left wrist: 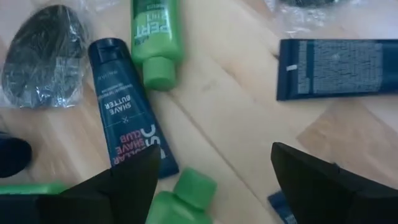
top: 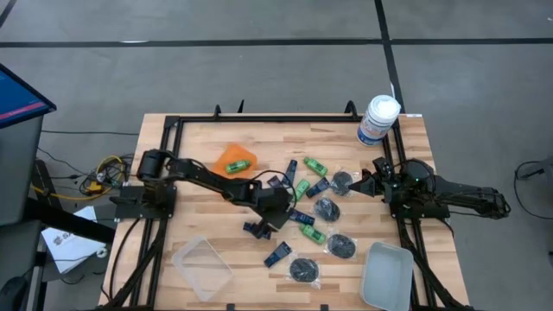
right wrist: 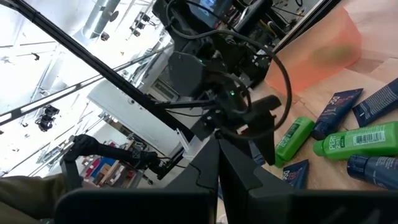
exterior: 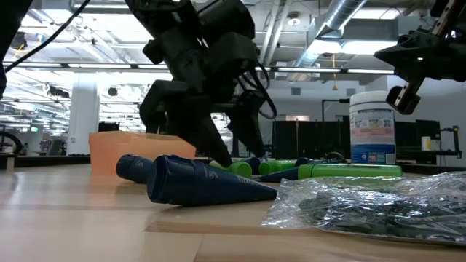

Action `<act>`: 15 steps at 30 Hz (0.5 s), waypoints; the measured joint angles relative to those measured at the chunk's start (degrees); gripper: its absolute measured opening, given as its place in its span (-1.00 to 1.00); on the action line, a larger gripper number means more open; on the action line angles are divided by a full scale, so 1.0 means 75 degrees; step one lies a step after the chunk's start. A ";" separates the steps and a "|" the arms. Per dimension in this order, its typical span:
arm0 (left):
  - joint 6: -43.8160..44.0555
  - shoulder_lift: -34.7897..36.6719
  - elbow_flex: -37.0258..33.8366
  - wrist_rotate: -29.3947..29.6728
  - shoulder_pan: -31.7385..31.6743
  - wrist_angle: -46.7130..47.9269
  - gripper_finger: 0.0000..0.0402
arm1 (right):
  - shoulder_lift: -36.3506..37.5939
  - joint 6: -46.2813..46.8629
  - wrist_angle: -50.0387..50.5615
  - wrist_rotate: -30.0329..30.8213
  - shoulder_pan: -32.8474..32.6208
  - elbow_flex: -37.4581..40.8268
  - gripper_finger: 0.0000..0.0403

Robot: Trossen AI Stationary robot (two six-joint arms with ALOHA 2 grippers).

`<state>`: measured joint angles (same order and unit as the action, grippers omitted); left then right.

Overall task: Pick & Place Travel size toiletries
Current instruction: Put the green shampoo bottle into the top orange bin

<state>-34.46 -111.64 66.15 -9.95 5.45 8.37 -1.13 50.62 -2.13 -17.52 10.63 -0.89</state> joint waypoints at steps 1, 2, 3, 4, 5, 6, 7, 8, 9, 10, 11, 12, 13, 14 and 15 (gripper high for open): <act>-0.0002 -0.0032 0.0000 0.0026 -0.0002 0.0024 0.48 | 0.0000 0.0000 -0.0001 0.0000 0.0000 0.0000 -1.00; -0.0003 -0.0073 0.0000 0.0084 -0.0005 -0.0010 0.47 | 0.0000 0.0000 0.0000 0.0000 0.0000 0.0000 -1.00; -0.0004 -0.0097 0.0000 0.0191 -0.0014 -0.0003 0.46 | 0.0000 -0.0001 -0.0002 0.0000 0.0000 0.0000 -1.00; -0.0002 -0.0098 -0.0004 0.0316 -0.0030 0.0050 0.44 | 0.0000 0.0001 0.0000 0.0000 0.0000 0.0000 -1.00; -0.0006 -0.0098 -0.0006 0.0421 -0.0041 0.0030 0.43 | 0.0000 -0.0001 0.0000 0.0000 0.0000 0.0000 -1.00; -0.0009 -0.0098 -0.0003 0.0549 -0.0047 -0.0007 0.41 | 0.0000 -0.0001 0.0000 0.0000 0.0000 0.0000 -1.00; -0.0009 -0.0101 -0.0003 0.0679 -0.0055 0.0001 0.39 | 0.0000 -0.0001 0.0000 0.0000 0.0000 0.0000 -1.00; -0.0009 -0.0117 -0.0003 0.0812 -0.0085 0.0004 0.37 | 0.0000 -0.0001 0.0000 0.0000 0.0000 0.0000 -1.00; -0.0006 -0.0129 -0.0003 0.0893 -0.0087 0.0021 0.35 | 0.0000 -0.0001 0.0000 0.0000 0.0000 0.0000 -1.00; -0.0008 -0.0155 -0.0003 0.0908 -0.0090 0.0028 0.33 | 0.0000 -0.0001 0.0000 0.0000 0.0000 0.0000 -1.00; -0.0063 -0.0217 0.0001 0.0929 -0.0099 -0.0022 0.30 | 0.0000 -0.0002 0.0000 0.0000 0.0000 0.0000 -1.00; -0.0155 -0.0252 0.0001 0.0909 -0.0102 -0.0020 0.28 | 0.0000 -0.0001 0.0002 0.0000 0.0000 0.0000 -1.00; -0.0256 -0.0269 0.0000 0.0920 -0.0093 -0.0004 0.27 | 0.0000 -0.0004 0.0000 0.0000 0.0000 0.0000 -1.00; -0.0360 -0.0317 0.0003 0.0890 -0.0059 -0.0022 0.25 | 0.0000 -0.0001 0.0003 0.0000 0.0000 0.0000 -1.00; -0.0384 -0.0323 0.0007 0.0896 -0.0021 -0.0025 0.24 | 0.0000 -0.0001 0.0006 0.0000 0.0000 0.0000 -1.00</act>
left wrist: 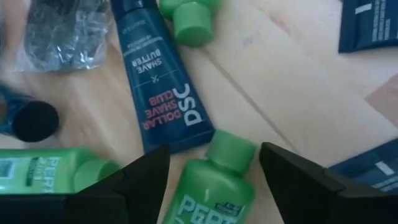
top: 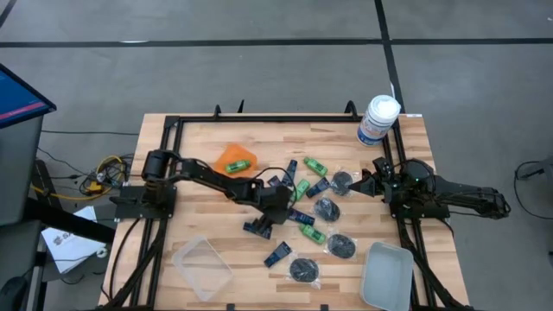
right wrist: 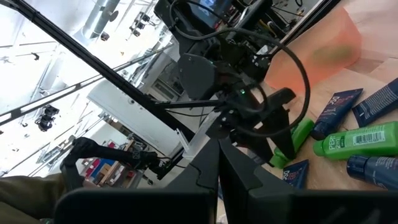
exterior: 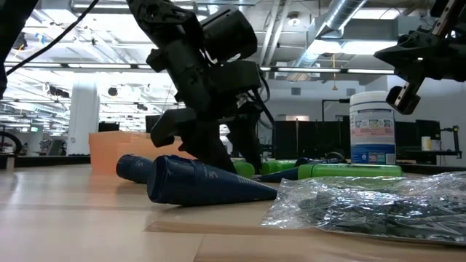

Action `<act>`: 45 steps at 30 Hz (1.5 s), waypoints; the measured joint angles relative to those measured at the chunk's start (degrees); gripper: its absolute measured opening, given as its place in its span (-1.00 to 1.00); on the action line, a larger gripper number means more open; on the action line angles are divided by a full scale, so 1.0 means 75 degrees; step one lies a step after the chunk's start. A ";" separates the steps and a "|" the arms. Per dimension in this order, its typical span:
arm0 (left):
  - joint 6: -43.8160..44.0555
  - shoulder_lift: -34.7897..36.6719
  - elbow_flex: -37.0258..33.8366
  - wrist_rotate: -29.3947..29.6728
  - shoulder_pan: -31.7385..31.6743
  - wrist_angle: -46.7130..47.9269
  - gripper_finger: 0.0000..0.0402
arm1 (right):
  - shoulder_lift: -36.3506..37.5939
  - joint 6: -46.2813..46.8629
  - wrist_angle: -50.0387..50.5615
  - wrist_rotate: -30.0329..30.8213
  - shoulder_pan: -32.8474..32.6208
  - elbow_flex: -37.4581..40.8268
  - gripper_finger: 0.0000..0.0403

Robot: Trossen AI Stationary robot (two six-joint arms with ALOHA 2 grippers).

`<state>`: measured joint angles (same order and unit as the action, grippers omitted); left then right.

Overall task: Pick & Place Travel size toiletries
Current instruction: Put the green shampoo bottle into the top orange bin

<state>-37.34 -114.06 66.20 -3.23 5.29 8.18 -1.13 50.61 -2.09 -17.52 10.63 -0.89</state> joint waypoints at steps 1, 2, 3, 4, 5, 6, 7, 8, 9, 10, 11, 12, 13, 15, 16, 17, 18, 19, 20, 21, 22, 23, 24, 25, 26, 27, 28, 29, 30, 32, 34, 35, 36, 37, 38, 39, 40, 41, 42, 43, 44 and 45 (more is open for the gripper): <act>-0.0005 -0.0012 0.0000 0.0028 0.0031 0.0000 0.24 | 0.0000 0.0000 -0.0003 0.0000 0.0000 0.0000 -1.00; -0.0010 -0.0060 0.0005 0.0045 0.0060 -0.0019 0.23 | 0.0000 0.0000 -0.0001 0.0000 0.0000 0.0000 -1.00; -0.0009 -0.0070 0.0007 0.0083 0.0089 -0.0038 0.22 | 0.0000 0.0000 0.0000 0.0000 0.0000 0.0000 -1.00; -0.0006 -0.0064 0.0007 0.0184 0.0103 -0.0035 0.22 | 0.0000 0.0000 -0.0004 0.0000 0.0000 0.0000 -1.00; 0.0004 -0.0061 0.0002 0.0244 0.0109 -0.0032 0.20 | 0.0000 0.0000 -0.0003 0.0000 0.0000 0.0000 -1.00; 0.0008 -0.0063 -0.0003 0.0252 0.0108 -0.0030 0.19 | 0.0000 0.0000 0.0000 0.0000 0.0000 0.0000 -1.00; 0.0011 -0.0066 -0.0004 0.0237 0.0090 -0.0022 0.17 | 0.0000 0.0000 -0.0001 0.0000 0.0000 0.0000 -1.00; 0.0015 -0.0071 -0.0007 0.0211 0.0068 -0.0008 0.14 | 0.0000 0.0000 -0.0003 0.0000 0.0000 0.0000 -1.00; 0.0015 -0.0073 -0.0010 0.0194 0.0049 0.0003 0.11 | 0.0000 -0.0003 0.0000 0.0000 0.0000 0.0000 -1.00; 0.0015 -0.0076 -0.0011 0.0178 0.0042 0.0016 0.07 | 0.0000 0.0000 -0.0003 0.0000 0.0000 0.0000 -1.00; 0.0017 -0.0076 -0.0013 0.0176 0.0039 0.0021 0.03 | 0.0000 0.0000 -0.0003 0.0000 0.0000 0.0000 -1.00; 0.0017 -0.0079 -0.0013 0.0184 0.0039 0.0029 -0.02 | 0.0000 0.0000 -0.0003 0.0000 0.0000 0.0000 -1.00; 0.0014 -0.0079 -0.0016 0.0210 0.0041 0.0040 -0.06 | 0.0000 0.0000 -0.0003 0.0000 0.0000 0.0000 -1.00; 0.0016 -0.0083 -0.0023 0.0228 0.0042 0.0052 -0.17 | 0.0000 0.0000 -0.0003 0.0000 0.0000 0.0000 -1.00; 0.0028 -0.0086 -0.0025 0.0220 0.0043 0.0060 -0.22 | 0.0000 0.0000 -0.0003 0.0000 0.0000 0.0000 -1.00; 0.0034 -0.0087 -0.0026 0.0209 0.0045 0.0070 -0.27 | 0.0000 0.0000 -0.0003 0.0000 0.0000 0.0000 -1.00; 0.0035 -0.0090 -0.0028 0.0201 0.0045 0.0080 -0.32 | 0.0000 0.0000 -0.0003 0.0000 0.0000 0.0000 -1.00; 0.0035 -0.0090 -0.0029 0.0195 0.0045 0.0089 -0.37 | 0.0000 0.0000 -0.0003 0.0000 0.0000 0.0000 -1.00; 0.0035 -0.0093 -0.0030 0.0188 0.0048 0.0097 -0.42 | 0.0000 0.0000 -0.0001 0.0000 0.0000 0.0000 -1.00; 0.0035 -0.0093 -0.0033 0.0194 0.0048 0.0099 -0.46 | 0.0000 0.0000 -0.0003 0.0000 0.0000 0.0000 -1.00; 0.0035 -0.0093 -0.0033 0.0200 0.0048 0.0099 -0.50 | 0.0000 0.0000 -0.0003 0.0000 0.0000 0.0000 -1.00; 0.0035 -0.0093 -0.0033 0.0205 0.0048 0.0099 -0.53 | 0.0000 0.0000 -0.0003 0.0000 0.0000 0.0000 -1.00; 0.0035 -0.0093 -0.0033 0.0224 0.0048 0.0099 -0.55 | 0.0000 0.0000 -0.0003 0.0000 0.0000 0.0000 -1.00; 0.0035 -0.0093 -0.0033 0.0235 0.0048 0.0099 -0.56 | 0.0000 0.0000 -0.0003 0.0000 0.0000 0.0000 -1.00; 0.0035 -0.0093 -0.0033 0.0237 0.0048 0.0097 -0.57 | 0.0000 0.0000 -0.0003 0.0000 0.0000 0.0000 -1.00; 0.0035 -0.0093 -0.0033 0.0239 0.0048 0.0094 -0.56 | 0.0000 0.0000 -0.0003 0.0000 0.0000 0.0000 -1.00; 0.0035 -0.0093 -0.0033 0.0242 0.0048 0.0092 -0.55 | 0.0000 0.0000 -0.0003 0.0000 0.0000 0.0000 -1.00; 0.0035 -0.0093 -0.0036 0.0254 0.0048 0.0089 -0.54 | 0.0000 0.0000 -0.0003 0.0000 0.0000 0.0000 -1.00; 0.0037 -0.0078 -0.0036 0.0306 0.0053 0.0085 -0.53 | 0.0000 0.0000 0.0000 0.0000 0.0000 0.0000 -1.00; 0.0040 -0.0020 -0.0042 0.0476 0.0083 0.0079 -0.53 | 0.0000 0.0000 -0.0003 0.0000 0.0000 0.0000 -1.00; 0.0041 0.0053 -0.0054 0.0632 0.0086 0.0064 -0.54 | 0.0000 0.0000 0.0000 0.0000 0.0000 0.0000 -1.00; 0.0031 0.0119 -0.0064 0.0779 0.0082 0.0099 -0.55 | 0.0000 0.0000 -0.0003 0.0000 0.0003 0.0000 -1.00; 0.0008 0.0195 -0.0078 0.1054 0.0070 0.0186 -0.55 | 0.0000 0.0000 -0.0003 0.0000 0.0002 0.0000 -1.00; 0.0008 0.0285 -0.0086 0.1276 0.0048 0.0207 -0.56 | 0.0000 0.0000 -0.0001 0.0000 0.0003 0.0000 -1.00; 0.0008 0.0395 -0.0086 0.1488 0.0039 0.0181 -0.56 | 0.0000 0.0000 -0.0001 0.0000 0.0003 0.0000 -1.00; 0.0008 0.0528 -0.0082 0.1680 0.0020 0.0128 -0.56 | 0.0000 -0.0001 -0.0002 0.0000 0.0003 0.0000 -1.00; 0.0009 0.0680 -0.0076 0.1831 0.0002 0.0075 -0.56 | 0.0000 -0.0003 -0.0002 0.0000 0.0002 0.0000 -1.00; 0.0011 0.0818 -0.0071 0.1845 -0.0017 0.0032 -0.56 | 0.0000 -0.0003 0.0000 0.0000 0.0003 0.0000 -1.00; 0.0017 0.0964 -0.0071 0.1834 -0.0039 -0.0027 -0.56 | 0.0000 -0.0006 0.0000 0.0000 0.0003 0.0000 -1.00; 0.0019 0.1126 -0.0071 0.1832 -0.0060 -0.0086 -0.56 | 0.0000 -0.0008 0.0000 0.0000 0.0000 0.0000 -1.00; 0.0025 0.1283 -0.0071 0.1813 -0.0082 -0.0250 -0.56 | 0.0000 -0.0008 0.0000 0.0000 0.0003 0.0000 -1.00; 0.0026 0.1471 -0.0071 0.1828 -0.0108 -0.0435 -0.56 | 0.0000 -0.0011 -0.0001 -0.0002 0.0003 0.0000 -1.00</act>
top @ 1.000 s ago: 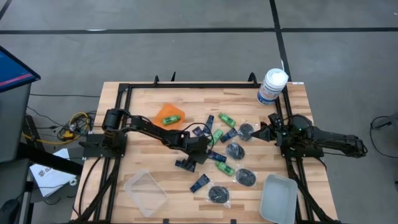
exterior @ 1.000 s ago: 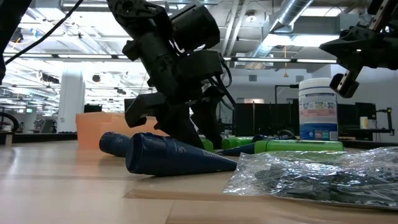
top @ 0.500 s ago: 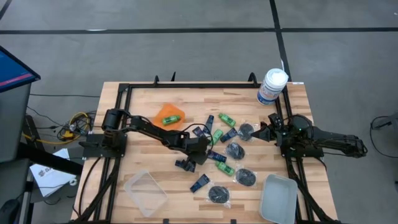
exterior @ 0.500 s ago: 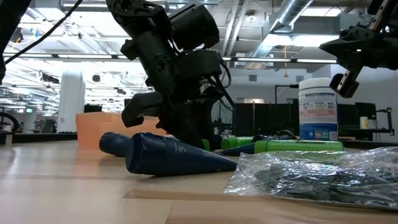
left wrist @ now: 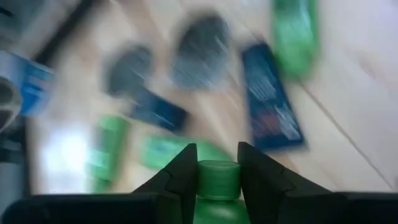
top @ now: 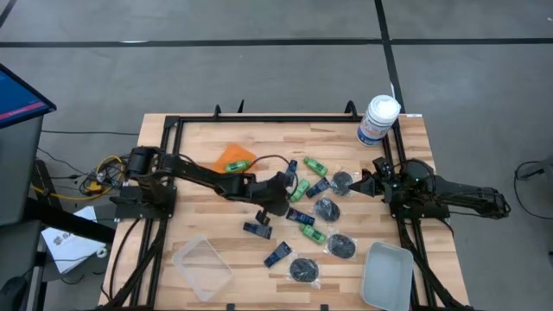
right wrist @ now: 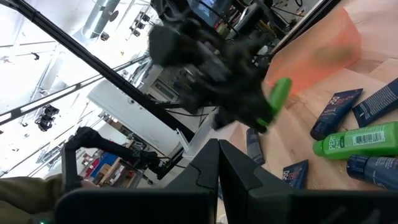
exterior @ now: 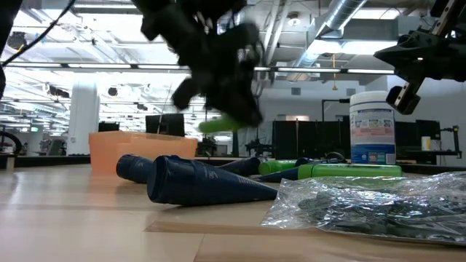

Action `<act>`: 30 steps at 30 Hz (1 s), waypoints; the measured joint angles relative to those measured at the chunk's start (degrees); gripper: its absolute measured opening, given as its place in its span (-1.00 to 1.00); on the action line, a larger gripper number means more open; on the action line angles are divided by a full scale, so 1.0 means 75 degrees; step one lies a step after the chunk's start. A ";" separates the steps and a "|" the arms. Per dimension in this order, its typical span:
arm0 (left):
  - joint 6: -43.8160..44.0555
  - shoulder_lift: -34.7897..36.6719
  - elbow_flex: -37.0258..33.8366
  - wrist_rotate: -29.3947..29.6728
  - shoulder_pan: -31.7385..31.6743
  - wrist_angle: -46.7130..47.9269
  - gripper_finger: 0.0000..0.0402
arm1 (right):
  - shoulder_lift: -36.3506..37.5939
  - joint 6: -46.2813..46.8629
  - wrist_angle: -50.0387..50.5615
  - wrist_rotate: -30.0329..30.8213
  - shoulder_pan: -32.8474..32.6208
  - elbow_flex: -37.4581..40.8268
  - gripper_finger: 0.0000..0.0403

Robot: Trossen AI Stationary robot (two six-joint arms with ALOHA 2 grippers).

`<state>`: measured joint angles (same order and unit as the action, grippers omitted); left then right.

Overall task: Pick & Place Travel size toiletries
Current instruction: Put the green shampoo bottle into the top orange bin

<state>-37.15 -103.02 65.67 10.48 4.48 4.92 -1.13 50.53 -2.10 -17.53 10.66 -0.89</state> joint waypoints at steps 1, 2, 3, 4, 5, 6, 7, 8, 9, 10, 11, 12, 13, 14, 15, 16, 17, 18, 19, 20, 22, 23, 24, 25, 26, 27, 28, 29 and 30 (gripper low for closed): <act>0.0010 0.0201 0.0000 0.0070 -0.0036 -0.0092 -0.56 | 0.0001 -0.0004 0.0001 0.0002 0.0000 0.0000 -1.00; 0.0069 0.0397 0.0006 0.0252 -0.0079 -0.0212 -0.56 | 0.0000 -0.0004 0.0002 0.0002 0.0000 0.0000 -1.00; 0.0247 0.0590 0.0015 0.0536 -0.0128 -0.0286 -0.56 | 0.0000 -0.0004 0.0003 0.0002 0.0000 0.0000 -1.00; 0.0509 0.0803 0.0015 0.0883 -0.0200 -0.0246 -0.56 | 0.0003 -0.0004 -0.0001 0.0002 0.0000 0.0000 -1.00; 0.0869 0.0995 0.0015 0.1287 -0.0285 -0.0228 -0.56 | 0.0000 -0.0001 0.0001 0.0002 0.0000 0.0000 -1.00; 0.1252 0.1226 0.0015 0.1666 -0.0387 -0.0097 -0.56 | 0.0000 -0.0004 0.0002 0.0002 0.0000 0.0000 -1.00; 0.1670 0.1445 0.0013 0.2034 -0.0514 0.0110 -0.56 | 0.0000 -0.0004 -0.0001 0.0002 0.0003 0.0000 -1.00; 0.2159 0.1652 0.0012 0.2340 -0.0660 0.0265 -0.56 | 0.0000 -0.0002 0.0002 0.0002 0.0003 0.0000 -1.00; 0.2691 0.1887 0.0012 0.2560 -0.0817 0.0558 -0.56 | 0.0002 -0.0001 0.0003 0.0002 0.0003 0.0000 -1.00; 0.3304 0.2078 0.0012 0.2697 -0.0982 0.0937 -0.56 | 0.0001 -0.0001 -0.0001 0.0003 0.0003 0.0000 -1.00; 0.3948 0.2247 0.0012 0.2745 -0.1154 0.1234 -0.56 | 0.0000 -0.0001 0.0001 0.0002 0.0003 0.0000 -1.00; 0.4566 0.2412 0.0008 0.2734 -0.1323 0.1602 -0.56 | 0.0000 -0.0001 0.0001 0.0002 0.0003 0.0000 -1.00; 0.5141 0.2552 -0.0046 0.2710 -0.1476 0.1920 -0.56 | 0.0001 0.0001 -0.0002 0.0005 0.0003 0.0000 -1.00; 0.5587 0.2684 -0.0146 0.2631 -0.1615 0.2041 -0.56 | 0.0000 0.0002 0.0001 0.0002 0.0003 0.0000 -1.00; 0.5927 0.2819 -0.0296 0.2543 -0.1720 0.2167 -0.56 | 0.0000 0.0002 -0.0001 0.0002 0.0003 0.0000 -1.00; 0.6177 0.2943 -0.0482 0.2536 -0.1795 0.2271 -0.56 | 0.0001 0.0002 -0.0002 0.0002 0.0003 0.0000 -1.00; 0.6413 0.3056 -0.0703 0.2509 -0.1857 0.2277 -0.56 | 0.0000 0.0005 0.0000 0.0002 0.0000 0.0000 -1.00; 0.6678 0.3150 -0.0929 0.2477 -0.1896 0.2279 -0.56 | 0.0000 0.0005 -0.0002 0.0002 0.0000 0.0000 -1.00; 0.6934 0.3216 -0.1145 0.2477 -0.1921 0.2278 -0.56 | 0.0000 0.0005 -0.0002 0.0002 0.0000 0.0000 -1.00; 0.7151 0.3266 -0.1360 0.2438 -0.1929 0.2243 -0.56 | 0.0000 0.0008 -0.0002 0.0002 -0.0003 0.0000 -1.00; 0.7446 0.3331 -0.1775 0.2320 -0.1928 0.2258 -0.56 | 0.0000 0.0008 -0.0002 0.0002 -0.0003 0.0000 -1.00; 0.7560 0.3329 -0.1932 0.2278 -0.1904 0.2224 -0.56 | 0.0000 0.0008 -0.0002 0.0002 -0.0003 0.0000 -1.00; 0.7640 0.3325 -0.2078 0.2269 -0.1872 0.2208 -0.56 | 0.0000 0.0008 -0.0002 0.0002 -0.0001 0.0000 -1.00; 0.7737 0.3325 -0.2213 0.2276 -0.1853 0.2209 -0.56 | 0.0001 0.0008 -0.0002 0.0002 -0.0002 0.0000 -1.00; 0.7828 0.3325 -0.2327 0.2270 -0.1852 0.2194 -0.56 | 0.0001 0.0008 -0.0002 0.0002 0.0000 0.0000 -1.00; 0.7940 0.3325 -0.2430 0.2270 -0.1852 0.2187 -0.56 | 0.0000 0.0008 -0.0002 0.0002 0.0000 0.0000 -1.00; 0.8063 0.3325 -0.2514 0.2271 -0.1852 0.2181 -0.56 | 0.0000 0.0008 -0.0002 0.0002 0.0000 0.0000 -1.00; 0.8222 0.3325 -0.2580 0.2277 -0.1852 0.2176 -0.56 | 0.0000 0.0008 -0.0002 0.0002 -0.0003 0.0000 -1.00; 0.8350 0.3325 -0.2639 0.2288 -0.1852 0.2167 -0.56 | 0.0000 0.0008 -0.0002 0.0002 0.0000 0.0000 -1.00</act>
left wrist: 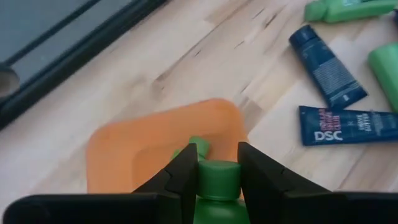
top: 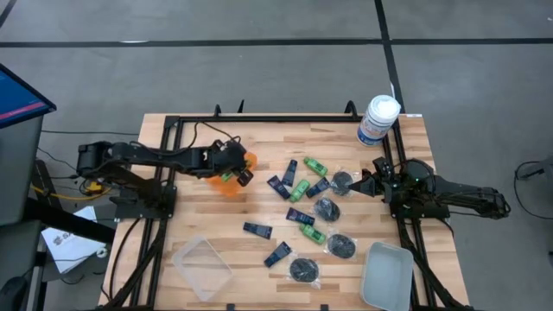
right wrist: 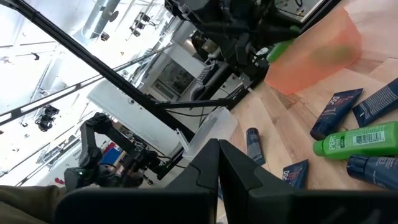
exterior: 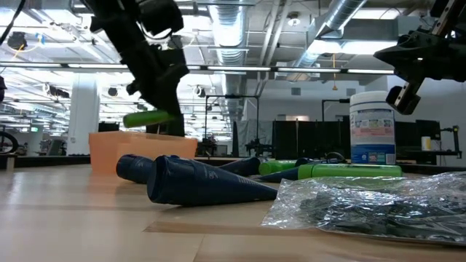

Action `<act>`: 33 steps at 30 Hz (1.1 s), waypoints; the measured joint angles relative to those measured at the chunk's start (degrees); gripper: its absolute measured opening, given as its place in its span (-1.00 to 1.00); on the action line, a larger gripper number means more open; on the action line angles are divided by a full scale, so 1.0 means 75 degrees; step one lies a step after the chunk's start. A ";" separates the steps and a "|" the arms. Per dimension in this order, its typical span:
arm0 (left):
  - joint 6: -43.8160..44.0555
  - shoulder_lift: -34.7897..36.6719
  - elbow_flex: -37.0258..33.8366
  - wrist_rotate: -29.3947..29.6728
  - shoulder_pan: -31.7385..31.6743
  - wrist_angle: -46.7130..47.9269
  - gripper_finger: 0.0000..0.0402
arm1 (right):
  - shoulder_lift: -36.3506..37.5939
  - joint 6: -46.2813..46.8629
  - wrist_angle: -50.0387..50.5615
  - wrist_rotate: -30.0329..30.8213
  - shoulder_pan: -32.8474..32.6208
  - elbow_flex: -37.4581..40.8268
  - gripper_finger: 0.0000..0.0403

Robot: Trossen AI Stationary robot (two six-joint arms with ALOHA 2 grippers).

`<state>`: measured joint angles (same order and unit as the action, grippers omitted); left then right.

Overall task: Pick & Place Travel size toiletries
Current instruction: Put the green shampoo bottle into the top orange bin

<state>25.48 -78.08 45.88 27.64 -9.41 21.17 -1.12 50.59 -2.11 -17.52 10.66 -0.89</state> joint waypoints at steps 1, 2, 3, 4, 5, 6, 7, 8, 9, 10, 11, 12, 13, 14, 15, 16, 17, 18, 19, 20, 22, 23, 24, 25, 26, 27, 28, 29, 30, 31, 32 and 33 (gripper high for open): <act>0.0089 0.0000 -0.0048 0.0000 0.0000 -0.0017 -0.56 | 0.0001 0.0000 0.0000 0.0000 0.0000 0.0000 -1.00; 0.0234 0.0000 -0.0104 0.0000 0.0000 -0.0045 -0.56 | 0.0001 0.0000 0.0000 0.0000 0.0002 0.0000 -1.00; 0.0390 0.0003 -0.0159 0.0003 0.0000 -0.0049 -0.56 | 0.0002 0.0000 0.0000 0.0000 0.0003 0.0000 -1.00; 0.0546 0.0003 -0.0230 0.0003 0.0000 -0.0087 -0.56 | 0.0001 0.0000 0.0000 0.0000 0.0003 0.0000 -1.00; 0.0736 0.0003 -0.0293 0.0005 0.0000 -0.0103 -0.56 | 0.0000 0.0000 0.0000 0.0000 0.0003 0.0000 -1.00; 0.0892 0.0003 -0.0354 0.0007 0.0000 -0.0111 -0.56 | 0.0001 0.0000 -0.0001 0.0000 0.0003 0.0000 -1.00; 0.1023 0.0003 -0.0407 0.0011 0.0000 -0.0110 -0.56 | 0.0002 0.0000 0.0000 0.0000 0.0003 0.0000 -1.00; 0.1115 0.0003 -0.0459 0.0009 0.0000 -0.0133 -0.56 | 0.0000 0.0000 0.0000 0.0000 0.0003 0.0000 -1.00; 0.1231 0.0003 -0.0503 0.0012 0.0000 -0.0158 -0.56 | 0.0000 0.0000 0.0000 0.0000 0.0003 0.0000 -1.00; 0.1284 0.0003 -0.0545 0.0005 0.0000 -0.0197 -0.56 | 0.0003 0.0000 0.0000 0.0000 0.0003 0.0000 -1.00; 0.1321 0.0003 -0.0595 -0.0006 0.0000 -0.0284 -0.56 | 0.0003 0.0000 0.0000 0.0001 0.0003 0.0000 -1.00; 0.1350 0.0003 -0.0642 -0.0017 0.0000 -0.0367 -0.55 | 0.0001 -0.0002 0.0000 0.0000 0.0003 0.0000 -1.00; 0.1424 0.0003 -0.0680 -0.0015 0.0000 -0.0437 -0.55 | 0.0000 -0.0003 0.0000 0.0000 0.0003 0.0000 -1.00; 0.1500 0.0003 -0.0721 -0.0017 0.0000 -0.0553 -0.55 | 0.0001 -0.0003 0.0000 0.0000 0.0003 0.0000 -1.00; 0.1617 0.0003 -0.0751 -0.0022 0.0000 -0.0644 -0.55 | 0.0000 -0.0003 0.0000 0.0000 0.0003 0.0000 -1.00; 0.1661 0.0003 -0.0775 -0.0022 0.0000 -0.0722 -0.55 | 0.0001 -0.0003 0.0000 0.0000 0.0003 0.0000 -1.00; 0.1675 0.0003 -0.0795 -0.0023 0.0000 -0.0792 -0.55 | 0.0000 -0.0003 0.0000 0.0000 0.0003 0.0000 -1.00; 0.1676 0.0003 -0.0813 -0.0023 0.0000 -0.0836 -0.55 | 0.0000 -0.0003 0.0000 0.0000 0.0003 0.0000 -1.00; 0.1684 0.0003 -0.0834 -0.0023 0.0000 -0.0850 -0.55 | 0.0000 -0.0003 0.0000 0.0000 0.0003 0.0000 -1.00; 0.1715 0.0003 -0.0853 -0.0023 0.0000 -0.0842 -0.55 | 0.0000 -0.0005 0.0000 0.0000 0.0003 0.0000 -1.00; 0.1805 0.0003 -0.0864 -0.0029 0.0000 -0.0827 -0.55 | 0.0000 -0.0009 0.0000 0.0001 0.0003 0.0000 -1.00; 0.1839 -0.0005 -0.0864 -0.0026 0.0000 -0.0850 -0.55 | 0.0001 -0.0013 -0.0001 0.0000 0.0003 0.0000 -1.00; 0.1869 -0.0030 -0.0864 -0.0026 0.0000 -0.0861 -0.55 | 0.0000 -0.0016 0.0000 0.0001 0.0003 0.0000 -1.00; 0.1880 -0.0048 -0.0864 -0.0032 0.0000 -0.0842 -0.55 | 0.0002 -0.0017 0.0000 0.0000 0.0003 0.0000 -1.00; 0.1891 -0.0052 -0.0864 -0.0034 0.0000 -0.0820 -0.55 | 0.0000 -0.0017 0.0000 0.0002 0.0003 0.0000 -1.00; 0.1916 -0.0052 -0.0864 -0.0032 0.0000 -0.0850 -0.55 | 0.0000 -0.0017 0.0000 0.0003 0.0003 0.0000 -1.00; 0.1977 -0.0052 -0.0864 -0.0032 0.0000 -0.0886 -0.55 | 0.0000 -0.0017 0.0000 0.0002 0.0003 0.0000 -1.00; 0.2034 -0.0052 -0.0864 -0.0032 0.0000 -0.0881 -0.55 | 0.0000 -0.0017 0.0000 0.0003 0.0003 0.0000 -1.00; 0.2047 -0.0052 -0.0864 -0.0032 0.0000 -0.0877 -0.55 | 0.0000 -0.0017 0.0000 0.0000 0.0003 0.0000 -1.00; 0.2050 -0.0052 -0.0864 -0.0033 0.0000 -0.0887 -0.55 | 0.0000 -0.0017 0.0000 0.0002 0.0003 0.0000 -1.00; 0.2061 -0.0052 -0.0864 -0.0032 0.0000 -0.0896 -0.55 | 0.0000 -0.0017 0.0000 0.0003 0.0003 0.0000 -1.00; 0.2071 -0.0054 -0.0864 -0.0035 0.0000 -0.0896 -0.55 | 0.0000 -0.0017 0.0000 0.0000 0.0003 0.0000 -1.00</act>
<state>41.01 -78.49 39.40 27.38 -9.41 14.45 -1.13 50.46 -2.11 -17.52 10.68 -0.89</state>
